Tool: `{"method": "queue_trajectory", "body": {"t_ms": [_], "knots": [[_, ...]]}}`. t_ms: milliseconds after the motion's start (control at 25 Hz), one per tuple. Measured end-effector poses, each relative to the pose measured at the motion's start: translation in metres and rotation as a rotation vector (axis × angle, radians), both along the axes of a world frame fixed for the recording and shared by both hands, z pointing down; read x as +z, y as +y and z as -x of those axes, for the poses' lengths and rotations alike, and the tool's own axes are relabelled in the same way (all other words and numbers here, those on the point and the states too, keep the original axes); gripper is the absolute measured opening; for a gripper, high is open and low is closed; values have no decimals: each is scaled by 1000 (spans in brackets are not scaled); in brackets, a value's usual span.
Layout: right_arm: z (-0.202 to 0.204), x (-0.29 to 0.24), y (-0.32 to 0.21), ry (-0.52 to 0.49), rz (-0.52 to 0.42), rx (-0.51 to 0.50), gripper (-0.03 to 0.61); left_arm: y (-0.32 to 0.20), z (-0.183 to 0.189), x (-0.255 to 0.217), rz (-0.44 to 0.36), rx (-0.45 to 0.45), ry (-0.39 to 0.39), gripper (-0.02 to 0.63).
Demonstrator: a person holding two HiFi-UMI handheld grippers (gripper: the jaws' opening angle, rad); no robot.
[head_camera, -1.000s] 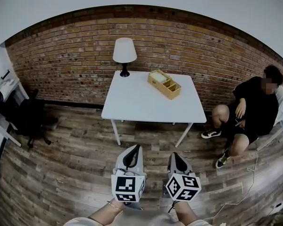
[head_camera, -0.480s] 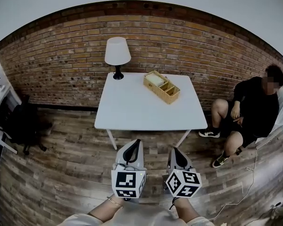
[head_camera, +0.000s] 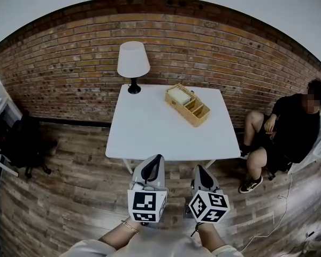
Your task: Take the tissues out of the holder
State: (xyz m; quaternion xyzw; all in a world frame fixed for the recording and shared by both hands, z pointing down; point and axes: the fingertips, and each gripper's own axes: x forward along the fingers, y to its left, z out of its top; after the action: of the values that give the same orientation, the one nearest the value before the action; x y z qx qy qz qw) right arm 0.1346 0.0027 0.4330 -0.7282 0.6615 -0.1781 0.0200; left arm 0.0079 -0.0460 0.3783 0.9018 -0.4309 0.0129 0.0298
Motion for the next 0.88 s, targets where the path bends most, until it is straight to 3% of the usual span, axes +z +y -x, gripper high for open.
{"method": "queue_trajectory", "body": {"t_ms": [480, 880], "knots": [[-25, -4, -96, -8, -8, 19, 6, -99, -28, -3, -10, 26, -18, 6], [-38, -1, -153, -5, 11, 29, 6, -157, -48, 7, 26, 54, -29, 6]]}}
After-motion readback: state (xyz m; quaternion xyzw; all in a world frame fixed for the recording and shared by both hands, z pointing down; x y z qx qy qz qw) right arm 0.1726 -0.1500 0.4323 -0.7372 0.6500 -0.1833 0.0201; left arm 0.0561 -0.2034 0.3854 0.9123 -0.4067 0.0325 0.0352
